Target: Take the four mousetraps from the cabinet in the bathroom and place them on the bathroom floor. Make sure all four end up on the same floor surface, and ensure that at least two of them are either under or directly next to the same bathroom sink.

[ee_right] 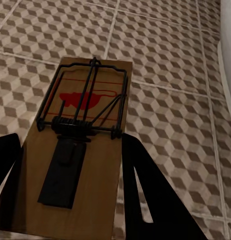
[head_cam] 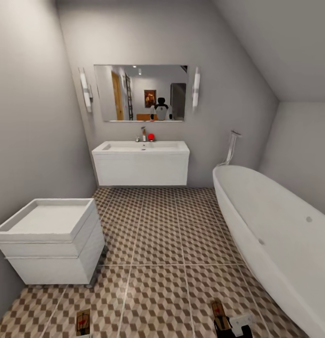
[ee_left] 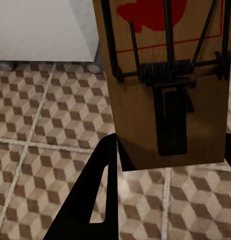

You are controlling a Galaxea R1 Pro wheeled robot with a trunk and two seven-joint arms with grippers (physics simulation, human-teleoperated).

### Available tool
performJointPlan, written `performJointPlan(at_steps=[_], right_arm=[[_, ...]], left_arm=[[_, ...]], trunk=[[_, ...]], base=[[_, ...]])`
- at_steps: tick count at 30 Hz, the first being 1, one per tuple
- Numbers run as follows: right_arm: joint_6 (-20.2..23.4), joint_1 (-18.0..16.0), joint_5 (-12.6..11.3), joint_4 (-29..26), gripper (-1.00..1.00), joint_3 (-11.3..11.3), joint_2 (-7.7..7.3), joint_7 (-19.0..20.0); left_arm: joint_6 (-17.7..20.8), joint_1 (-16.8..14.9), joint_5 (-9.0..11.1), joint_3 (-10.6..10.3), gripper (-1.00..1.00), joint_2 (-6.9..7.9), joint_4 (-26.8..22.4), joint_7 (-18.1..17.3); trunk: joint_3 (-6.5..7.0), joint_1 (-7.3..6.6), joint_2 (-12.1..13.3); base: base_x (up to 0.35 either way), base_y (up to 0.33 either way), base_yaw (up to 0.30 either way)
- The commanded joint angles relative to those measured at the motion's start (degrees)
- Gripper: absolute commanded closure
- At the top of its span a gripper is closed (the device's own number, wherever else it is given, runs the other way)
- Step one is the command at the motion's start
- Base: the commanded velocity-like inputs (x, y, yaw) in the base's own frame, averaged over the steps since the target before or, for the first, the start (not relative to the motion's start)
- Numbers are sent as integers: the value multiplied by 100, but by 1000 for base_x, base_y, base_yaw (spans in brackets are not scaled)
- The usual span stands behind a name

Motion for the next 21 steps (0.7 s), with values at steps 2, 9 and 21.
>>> performJointPlan(at_steps=[2, 9, 21], right_arm=[[-15, -3, -1, 3, 100, 32, -4, 6], [-15, -3, -1, 9, 100, 32, 1, 6], [-15, -3, -1, 21, 100, 32, 5, 6]], left_arm=[[-24, -9, -5, -47, 100, -5, 20, 49], [-24, -9, -5, -47, 100, -7, 20, 43], [-24, -9, -8, -47, 100, -7, 20, 30]], trunk=[[-8, 2, -3], [-10, 2, -3], [-10, 2, -3]], base=[[195, -124, 117], [190, -123, 23], [188, -59, 1]])
